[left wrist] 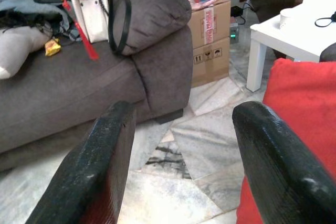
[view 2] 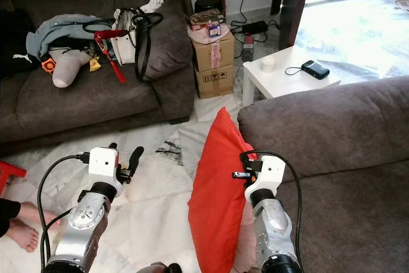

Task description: Move the pillow to the sofa from floor

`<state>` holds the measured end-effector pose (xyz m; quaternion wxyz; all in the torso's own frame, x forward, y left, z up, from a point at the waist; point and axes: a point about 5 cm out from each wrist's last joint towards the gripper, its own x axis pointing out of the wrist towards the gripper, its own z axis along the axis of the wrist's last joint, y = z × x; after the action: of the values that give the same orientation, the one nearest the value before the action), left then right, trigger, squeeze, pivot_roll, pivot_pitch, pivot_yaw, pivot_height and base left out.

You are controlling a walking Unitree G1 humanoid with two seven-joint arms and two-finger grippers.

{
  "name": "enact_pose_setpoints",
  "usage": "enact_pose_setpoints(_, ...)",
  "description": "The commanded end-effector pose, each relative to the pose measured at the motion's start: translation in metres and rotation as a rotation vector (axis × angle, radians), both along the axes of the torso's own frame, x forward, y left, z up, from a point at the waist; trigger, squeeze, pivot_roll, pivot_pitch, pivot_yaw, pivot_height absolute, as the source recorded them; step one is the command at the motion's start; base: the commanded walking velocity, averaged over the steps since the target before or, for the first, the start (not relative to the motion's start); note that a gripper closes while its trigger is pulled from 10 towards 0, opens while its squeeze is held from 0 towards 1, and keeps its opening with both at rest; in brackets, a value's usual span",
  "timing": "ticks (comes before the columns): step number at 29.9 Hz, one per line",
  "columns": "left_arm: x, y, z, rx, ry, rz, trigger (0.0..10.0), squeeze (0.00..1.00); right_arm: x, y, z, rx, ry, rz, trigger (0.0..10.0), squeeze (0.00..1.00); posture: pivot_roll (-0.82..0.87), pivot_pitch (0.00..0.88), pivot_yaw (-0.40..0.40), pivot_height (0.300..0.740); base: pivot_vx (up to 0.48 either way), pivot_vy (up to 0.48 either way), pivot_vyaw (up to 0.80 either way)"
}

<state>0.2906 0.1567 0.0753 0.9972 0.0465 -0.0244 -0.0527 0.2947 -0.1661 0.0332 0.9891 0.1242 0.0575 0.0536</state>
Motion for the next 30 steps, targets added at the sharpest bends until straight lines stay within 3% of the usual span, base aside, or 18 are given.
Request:
enact_pose_setpoints(1, -0.0034, 0.0045, -0.0028, 0.003, 0.007, 0.014, 10.0, 0.00, 0.0133, 0.0009, 0.0243, -0.010, -0.123, 0.000, 10.0, 0.00, -0.05, 0.106, 0.098, 0.740, -0.255, 0.000, 0.00)
enact_pose_setpoints(11, -0.0032, 0.0029, -0.0029, -0.001, 0.004, 0.014, 10.0, 0.00, 0.0139, -0.0006, 0.0245, -0.014, -0.122, 0.000, 10.0, 0.00, -0.06, 0.106, 0.094, 0.740, -0.326, 0.000, 0.00)
enact_pose_setpoints(30, -0.0035, 0.0012, -0.0036, -0.012, 0.003, 0.018, 10.0, 0.00, 0.0141, -0.0033, 0.0253, -0.021, -0.125, -0.005, 10.0, 0.00, -0.06, 0.109, 0.088, 0.740, 0.000, 0.000, 0.00)
